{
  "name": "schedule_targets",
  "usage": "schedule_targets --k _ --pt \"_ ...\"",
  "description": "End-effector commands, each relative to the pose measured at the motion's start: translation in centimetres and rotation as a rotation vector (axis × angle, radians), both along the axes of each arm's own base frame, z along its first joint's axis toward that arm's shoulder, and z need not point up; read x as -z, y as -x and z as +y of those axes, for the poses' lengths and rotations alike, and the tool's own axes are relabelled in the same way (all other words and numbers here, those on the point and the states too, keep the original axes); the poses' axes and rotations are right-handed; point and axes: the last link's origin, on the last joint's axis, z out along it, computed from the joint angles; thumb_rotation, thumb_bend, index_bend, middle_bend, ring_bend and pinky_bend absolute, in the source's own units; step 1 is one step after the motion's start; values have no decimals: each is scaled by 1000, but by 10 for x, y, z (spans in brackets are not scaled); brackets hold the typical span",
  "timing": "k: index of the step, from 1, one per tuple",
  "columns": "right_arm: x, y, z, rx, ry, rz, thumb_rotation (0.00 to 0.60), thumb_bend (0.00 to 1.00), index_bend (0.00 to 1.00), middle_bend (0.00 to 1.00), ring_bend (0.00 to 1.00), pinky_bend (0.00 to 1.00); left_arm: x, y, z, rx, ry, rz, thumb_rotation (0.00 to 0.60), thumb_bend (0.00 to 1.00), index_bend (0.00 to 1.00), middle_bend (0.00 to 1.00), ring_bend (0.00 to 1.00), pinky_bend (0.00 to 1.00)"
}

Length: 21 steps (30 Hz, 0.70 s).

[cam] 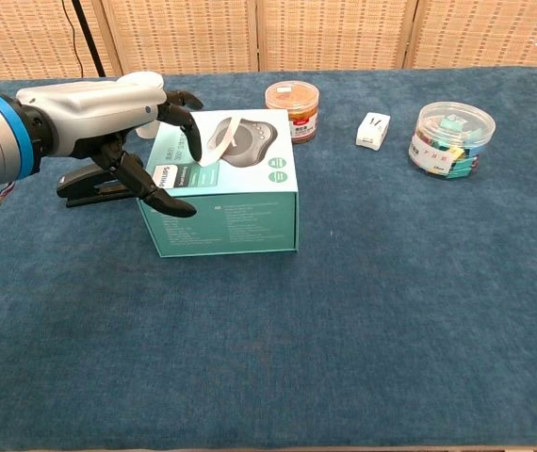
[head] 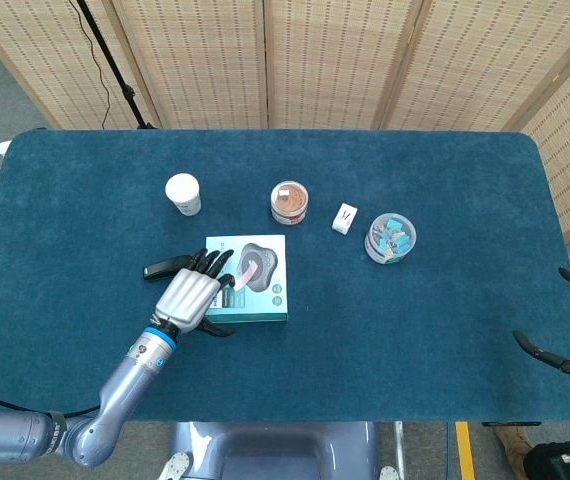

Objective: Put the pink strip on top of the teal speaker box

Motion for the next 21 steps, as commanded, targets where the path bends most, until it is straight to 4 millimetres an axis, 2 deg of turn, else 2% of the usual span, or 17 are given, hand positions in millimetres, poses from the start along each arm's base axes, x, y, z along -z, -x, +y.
schedule_targets --k 1,12,21 --pt "0 0 0 0 -1 0 600 0 152 0 0 0 0 2 2 -4 0 0 348 0 341 0 0 0" --pt "2 -1 0 1 -6 -1 600 0 152 0 0 0 1 2 2 2 10 -7 348 0 341 0 0 0" --pt "1 -2 1 -2 -7 -8 600 0 152 0 0 0 6 -5 -8 35 34 -8 347 0 341 0 0 0"
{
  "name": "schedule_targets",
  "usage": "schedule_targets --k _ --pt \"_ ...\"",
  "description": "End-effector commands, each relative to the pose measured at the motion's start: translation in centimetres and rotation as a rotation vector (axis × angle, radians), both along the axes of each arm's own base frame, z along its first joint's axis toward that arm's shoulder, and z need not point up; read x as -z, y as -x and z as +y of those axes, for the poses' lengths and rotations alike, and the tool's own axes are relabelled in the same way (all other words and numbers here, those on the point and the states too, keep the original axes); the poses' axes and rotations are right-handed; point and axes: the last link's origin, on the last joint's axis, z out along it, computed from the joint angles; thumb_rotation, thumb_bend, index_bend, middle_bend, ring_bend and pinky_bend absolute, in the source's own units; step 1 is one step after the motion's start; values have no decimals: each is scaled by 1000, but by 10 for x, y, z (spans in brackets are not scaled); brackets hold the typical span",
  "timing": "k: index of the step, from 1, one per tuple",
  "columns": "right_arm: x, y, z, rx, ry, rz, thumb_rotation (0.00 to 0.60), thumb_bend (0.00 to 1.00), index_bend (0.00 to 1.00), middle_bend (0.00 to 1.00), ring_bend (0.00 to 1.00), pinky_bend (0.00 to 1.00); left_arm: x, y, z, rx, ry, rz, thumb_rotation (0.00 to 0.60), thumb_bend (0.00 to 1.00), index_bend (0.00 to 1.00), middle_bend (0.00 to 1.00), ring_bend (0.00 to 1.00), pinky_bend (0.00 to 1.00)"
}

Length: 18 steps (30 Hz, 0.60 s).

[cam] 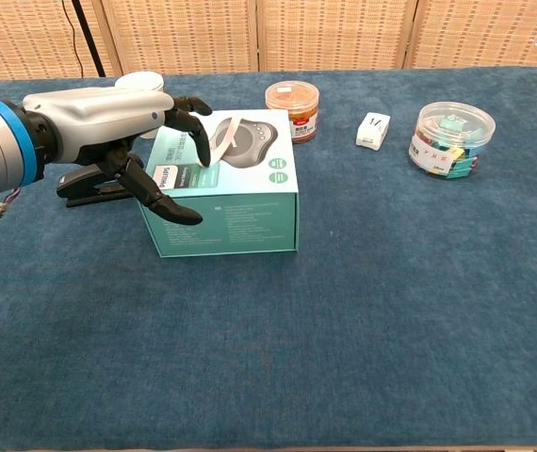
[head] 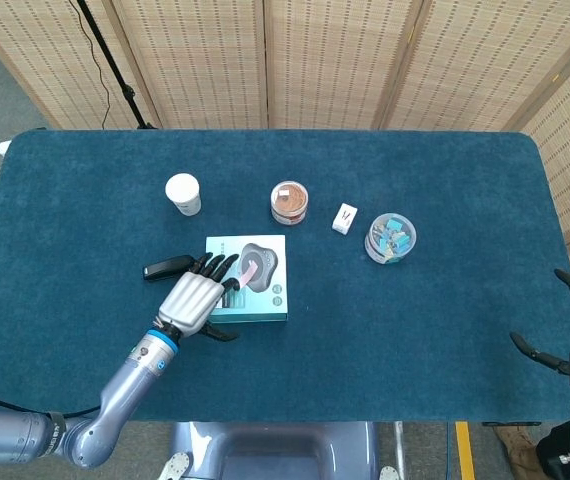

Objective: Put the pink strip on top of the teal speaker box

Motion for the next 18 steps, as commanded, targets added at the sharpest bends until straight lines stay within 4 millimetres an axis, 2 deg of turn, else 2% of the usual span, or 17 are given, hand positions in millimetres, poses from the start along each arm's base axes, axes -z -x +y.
schedule_targets --k 1,18 --pt "-1 -1 1 -2 2 -1 600 0 152 0 0 0 2 -1 -2 7 4 3 347 0 341 0 0 0" --pt "-1 -1 1 -1 1 -4 600 0 152 0 0 0 -5 11 10 -39 -21 -1 347 0 341 0 0 0"
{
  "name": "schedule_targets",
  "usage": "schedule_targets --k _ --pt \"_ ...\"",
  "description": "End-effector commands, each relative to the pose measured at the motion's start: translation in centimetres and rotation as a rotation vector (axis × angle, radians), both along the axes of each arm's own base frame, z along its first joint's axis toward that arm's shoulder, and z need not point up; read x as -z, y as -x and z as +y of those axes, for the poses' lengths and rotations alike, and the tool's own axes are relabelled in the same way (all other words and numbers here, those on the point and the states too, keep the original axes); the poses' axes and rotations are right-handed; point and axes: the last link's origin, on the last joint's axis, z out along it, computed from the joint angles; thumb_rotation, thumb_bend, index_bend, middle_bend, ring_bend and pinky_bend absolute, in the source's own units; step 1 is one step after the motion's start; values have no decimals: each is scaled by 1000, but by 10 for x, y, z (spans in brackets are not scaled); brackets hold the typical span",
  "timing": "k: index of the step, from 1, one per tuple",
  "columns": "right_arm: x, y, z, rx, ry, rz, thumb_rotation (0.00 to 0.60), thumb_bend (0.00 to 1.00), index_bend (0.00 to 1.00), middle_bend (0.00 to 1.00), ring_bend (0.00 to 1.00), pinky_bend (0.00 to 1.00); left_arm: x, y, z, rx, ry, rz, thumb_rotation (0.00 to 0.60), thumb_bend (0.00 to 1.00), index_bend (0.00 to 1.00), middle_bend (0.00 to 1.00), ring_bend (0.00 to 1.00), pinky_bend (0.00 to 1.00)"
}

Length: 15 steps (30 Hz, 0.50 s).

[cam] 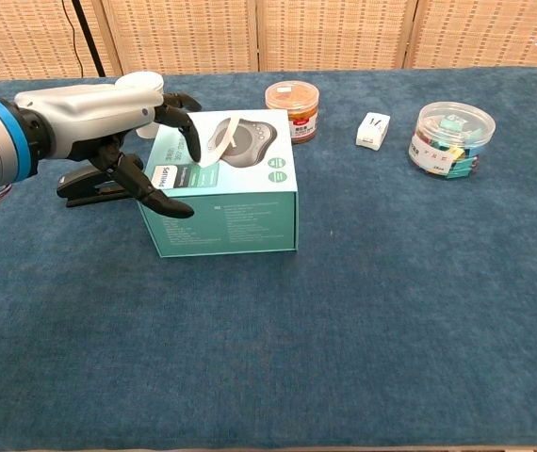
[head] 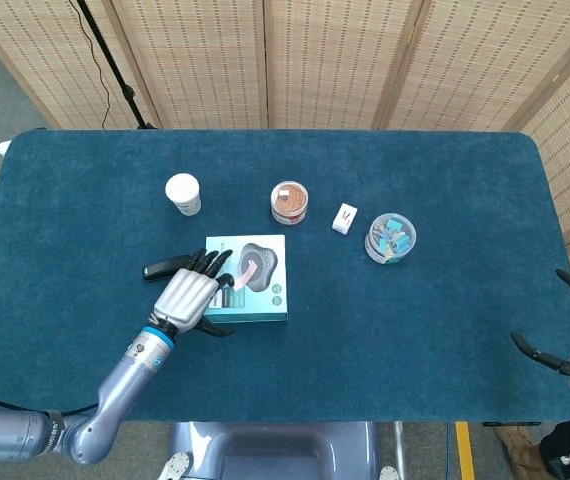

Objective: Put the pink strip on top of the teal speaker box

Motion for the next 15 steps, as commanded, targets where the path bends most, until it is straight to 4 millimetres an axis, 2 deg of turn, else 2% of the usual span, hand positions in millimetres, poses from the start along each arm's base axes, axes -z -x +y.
schedule_targets --k 1,15 --pt "1 0 0 0 -1 0 600 0 151 0 0 0 -2 1 2 -4 0 -6 346 0 341 0 0 0" --pt "-4 1 0 3 11 -10 600 0 151 0 0 0 -2 -11 -9 26 36 -28 348 0 341 0 0 0"
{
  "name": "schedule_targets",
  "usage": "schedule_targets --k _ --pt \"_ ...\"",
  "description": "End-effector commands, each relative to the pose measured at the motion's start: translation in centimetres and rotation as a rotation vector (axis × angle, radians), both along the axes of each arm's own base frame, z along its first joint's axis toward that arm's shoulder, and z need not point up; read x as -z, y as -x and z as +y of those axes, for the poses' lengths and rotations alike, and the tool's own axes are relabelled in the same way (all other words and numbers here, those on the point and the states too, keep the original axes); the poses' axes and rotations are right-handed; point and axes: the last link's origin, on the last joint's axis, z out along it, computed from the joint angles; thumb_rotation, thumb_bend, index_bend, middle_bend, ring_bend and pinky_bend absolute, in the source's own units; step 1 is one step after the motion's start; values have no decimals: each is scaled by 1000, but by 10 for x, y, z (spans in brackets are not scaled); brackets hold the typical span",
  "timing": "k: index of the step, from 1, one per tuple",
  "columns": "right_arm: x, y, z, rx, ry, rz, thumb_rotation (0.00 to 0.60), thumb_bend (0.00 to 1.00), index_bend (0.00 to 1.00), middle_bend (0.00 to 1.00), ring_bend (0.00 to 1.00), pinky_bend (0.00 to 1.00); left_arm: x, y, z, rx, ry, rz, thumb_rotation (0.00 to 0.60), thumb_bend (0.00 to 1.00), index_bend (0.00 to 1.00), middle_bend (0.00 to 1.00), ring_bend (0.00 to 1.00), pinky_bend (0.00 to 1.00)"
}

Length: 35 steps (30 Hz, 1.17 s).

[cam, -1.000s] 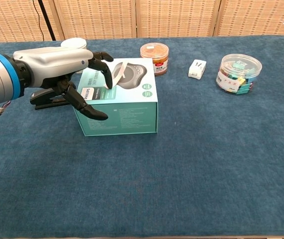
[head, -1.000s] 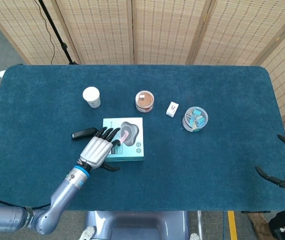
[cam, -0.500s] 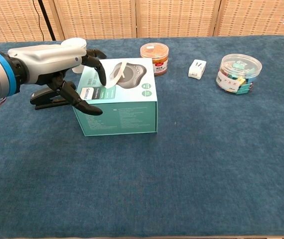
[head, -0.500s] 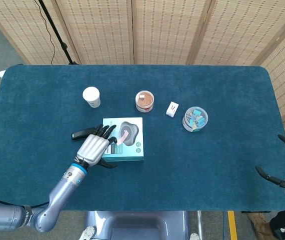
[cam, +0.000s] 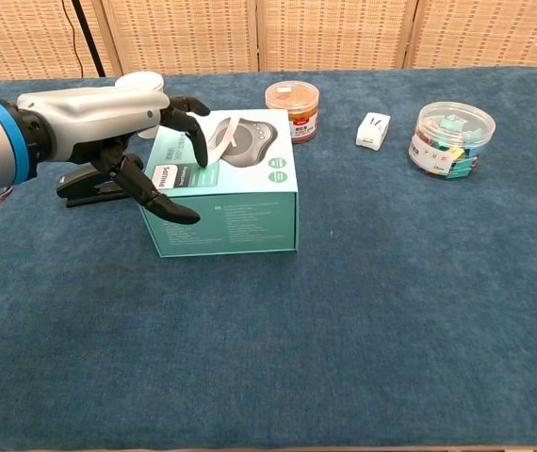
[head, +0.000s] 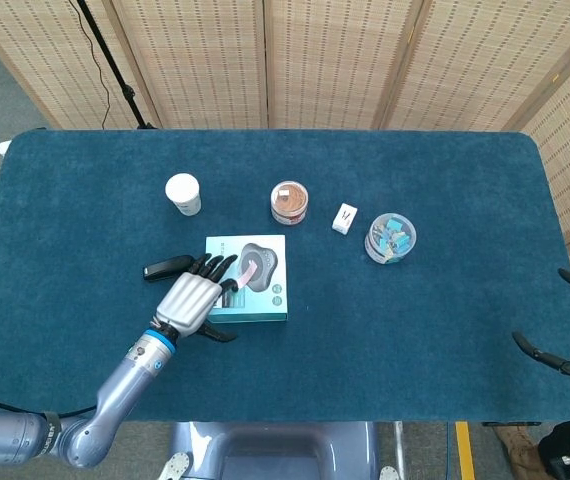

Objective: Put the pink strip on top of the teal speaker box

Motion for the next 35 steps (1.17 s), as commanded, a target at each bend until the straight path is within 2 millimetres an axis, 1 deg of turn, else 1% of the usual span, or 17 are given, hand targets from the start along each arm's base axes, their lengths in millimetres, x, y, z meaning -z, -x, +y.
schedule_targets --k 1,5,10,13,15,17,18,19,21,23,24,25,27,31,35 --pt "-1 1 0 1 3 -2 600 0 151 0 0 0 -2 -2 -1 2 0 -7 348 0 341 0 0 0" --pt "-1 1 -1 4 0 -3 600 0 151 0 0 0 -9 -3 1 3 -19 -18 348 0 341 0 0 0" --pt "0 0 0 2 0 -1 600 0 151 0 0 0 -26 4 5 -10 -50 -45 347 0 335 0 0 0" --pt "-1 0 0 1 4 3 600 0 151 0 0 0 -41 16 5 -2 -89 -46 342 0 259 0 0 0" --pt "-1 -1 0 -2 3 9 600 0 146 0 0 0 -54 28 3 7 -128 -38 341 0 133 0 0 0" --pt "-1 -1 1 0 -2 26 600 0 134 0 0 0 -66 41 0 9 -159 -42 348 0 37 0 0 0" --pt "-1 0 1 3 -7 34 600 0 122 0 0 0 -69 45 -1 9 -166 -45 362 0 8 0 0 0" --pt "-1 0 2 10 -15 49 600 0 111 0 0 0 -74 51 -3 9 -177 -51 376 0 0 0 0 0" --pt "-1 1 3 23 -28 76 600 0 66 0 0 0 -81 59 -5 9 -196 -62 432 0 0 0 0 0" --pt "-1 4 4 50 -49 128 600 0 23 0 0 0 -92 73 -10 11 -225 -75 483 0 0 0 0 0" --pt "0 5 5 73 -70 175 600 0 6 0 0 0 -101 84 -14 7 -250 -89 522 0 0 0 0 0" --pt "2 5 6 87 -91 216 600 0 1 0 0 0 -111 100 -20 -12 -282 -100 548 0 0 0 0 0" --pt "4 2 7 101 -112 243 600 0 0 0 0 0 -122 122 -31 -20 -308 -131 598 0 0 0 0 0" --pt "8 -2 9 99 -124 264 600 0 0 0 0 0 -136 156 -51 -52 -347 -183 600 0 0 0 0 0" --pt "8 -4 10 88 -107 280 600 0 0 0 0 0 -145 180 -71 -91 -385 -188 600 0 0 0 0 0"
